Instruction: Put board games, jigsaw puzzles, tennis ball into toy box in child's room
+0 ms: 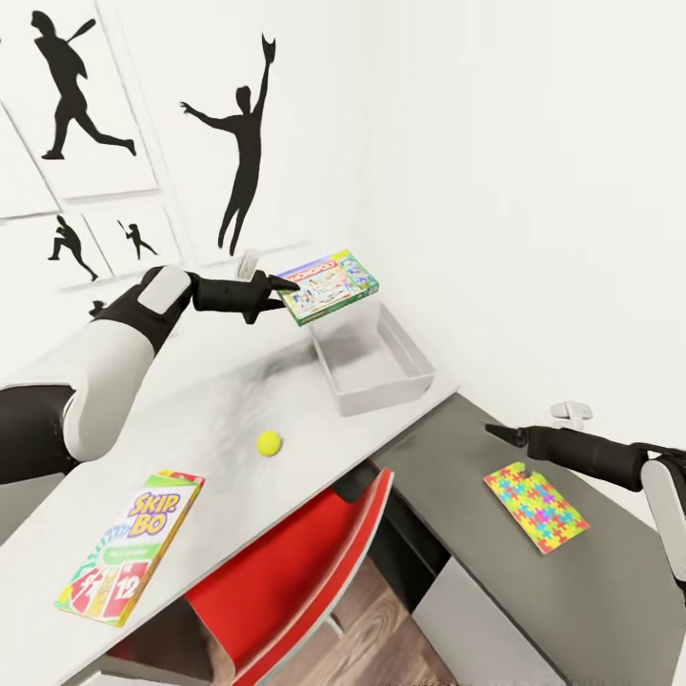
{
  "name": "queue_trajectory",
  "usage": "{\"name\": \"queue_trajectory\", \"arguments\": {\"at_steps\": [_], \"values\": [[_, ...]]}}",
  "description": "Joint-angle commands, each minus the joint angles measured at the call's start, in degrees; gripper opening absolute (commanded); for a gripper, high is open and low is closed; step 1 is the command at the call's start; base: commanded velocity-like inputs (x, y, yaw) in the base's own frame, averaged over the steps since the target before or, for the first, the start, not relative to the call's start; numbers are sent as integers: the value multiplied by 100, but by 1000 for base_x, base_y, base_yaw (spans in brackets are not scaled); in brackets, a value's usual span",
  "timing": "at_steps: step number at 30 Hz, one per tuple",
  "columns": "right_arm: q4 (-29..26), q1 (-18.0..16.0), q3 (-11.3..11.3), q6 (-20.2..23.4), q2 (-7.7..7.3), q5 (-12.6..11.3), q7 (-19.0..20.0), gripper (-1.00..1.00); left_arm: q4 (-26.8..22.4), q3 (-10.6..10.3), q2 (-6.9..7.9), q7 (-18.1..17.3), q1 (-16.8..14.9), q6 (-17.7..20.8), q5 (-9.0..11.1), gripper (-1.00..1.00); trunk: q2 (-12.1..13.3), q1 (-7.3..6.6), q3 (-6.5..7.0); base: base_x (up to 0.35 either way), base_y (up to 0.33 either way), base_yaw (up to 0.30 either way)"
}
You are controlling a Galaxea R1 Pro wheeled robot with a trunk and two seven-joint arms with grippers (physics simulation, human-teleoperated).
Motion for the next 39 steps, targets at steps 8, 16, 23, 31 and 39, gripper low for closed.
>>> {"name": "queue_trajectory", "arguments": {"at_steps": [8,16,23,31,39], "values": [[-1,-8,39,29,4,37,43,100,19,-222,402,-221,101,14,-7,-100,-11,3,-11,0,0,-279],[-1,21,48,29,3,26,51,100,-17,-276,883,-909,557,14,10,-100,-11,3,-11,0,0,-281],[-1,44,103,29,20,17,57,100,-260,-289,1337,-1434,730,14,12,-100,-11,3,-11,0,0,-281],[-1,71,39,29,-27,28,58,100,-395,-311,1569,-1484,403,14,-28,-100,-11,3,-11,0,0,-281],[-1,76,81,29,3,34,40,100,-336,-348,1607,-1063,143,14,-59,-100,-11,3,-11,0,0,-280]]}}
